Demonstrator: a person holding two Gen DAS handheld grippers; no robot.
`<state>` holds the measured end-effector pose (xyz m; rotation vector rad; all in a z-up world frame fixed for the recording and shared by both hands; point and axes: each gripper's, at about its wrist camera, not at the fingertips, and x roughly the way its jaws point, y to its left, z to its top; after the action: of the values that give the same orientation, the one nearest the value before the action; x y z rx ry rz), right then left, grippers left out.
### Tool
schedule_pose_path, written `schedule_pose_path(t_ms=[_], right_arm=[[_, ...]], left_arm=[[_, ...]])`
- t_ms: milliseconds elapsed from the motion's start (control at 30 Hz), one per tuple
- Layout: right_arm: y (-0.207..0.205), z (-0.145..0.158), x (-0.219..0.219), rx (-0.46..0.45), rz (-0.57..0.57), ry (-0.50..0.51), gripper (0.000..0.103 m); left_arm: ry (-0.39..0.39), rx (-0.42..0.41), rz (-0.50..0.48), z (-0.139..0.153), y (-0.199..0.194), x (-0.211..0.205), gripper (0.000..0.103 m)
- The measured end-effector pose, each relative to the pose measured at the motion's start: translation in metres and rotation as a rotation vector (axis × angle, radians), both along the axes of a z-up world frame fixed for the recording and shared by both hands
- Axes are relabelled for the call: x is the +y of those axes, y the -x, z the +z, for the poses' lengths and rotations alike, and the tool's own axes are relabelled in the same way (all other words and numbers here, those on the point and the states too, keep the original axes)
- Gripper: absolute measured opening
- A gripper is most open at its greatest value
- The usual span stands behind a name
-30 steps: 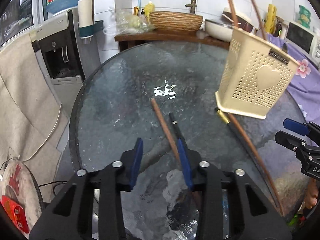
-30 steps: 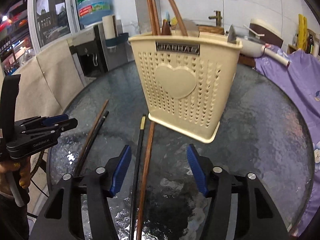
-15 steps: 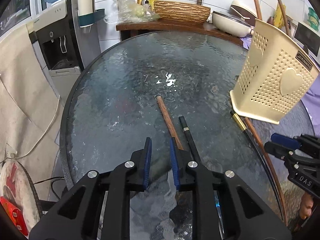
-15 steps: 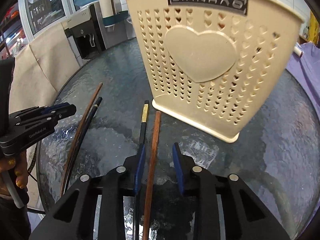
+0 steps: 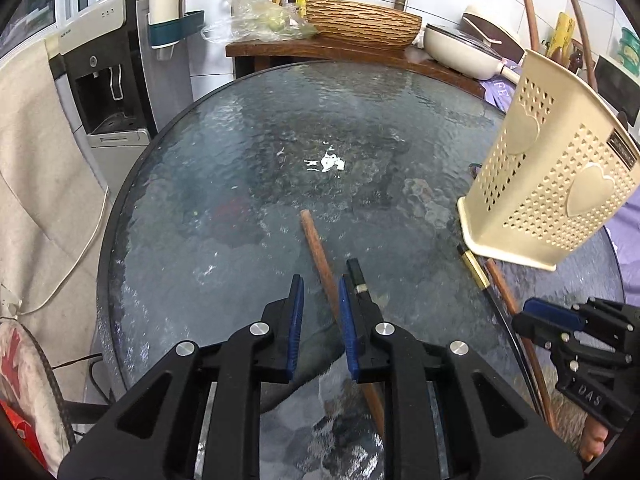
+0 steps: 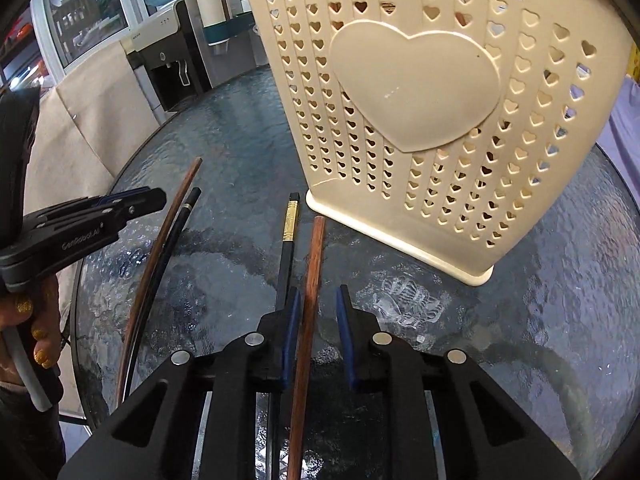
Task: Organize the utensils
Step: 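Grasp a brown chopstick with the right tool while the left tool grasps another brown chopstick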
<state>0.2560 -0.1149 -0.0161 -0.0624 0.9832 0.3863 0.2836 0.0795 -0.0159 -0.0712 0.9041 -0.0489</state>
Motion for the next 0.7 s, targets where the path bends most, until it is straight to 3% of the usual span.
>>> schedule_pose_path(t_ms=[700], right_arm=[[-0.008, -0.002, 0.001, 0.01, -0.004, 0.003, 0.013]], left_arm=[[-0.029, 0.028, -0.003, -0.012, -0.017, -0.001, 0.019]])
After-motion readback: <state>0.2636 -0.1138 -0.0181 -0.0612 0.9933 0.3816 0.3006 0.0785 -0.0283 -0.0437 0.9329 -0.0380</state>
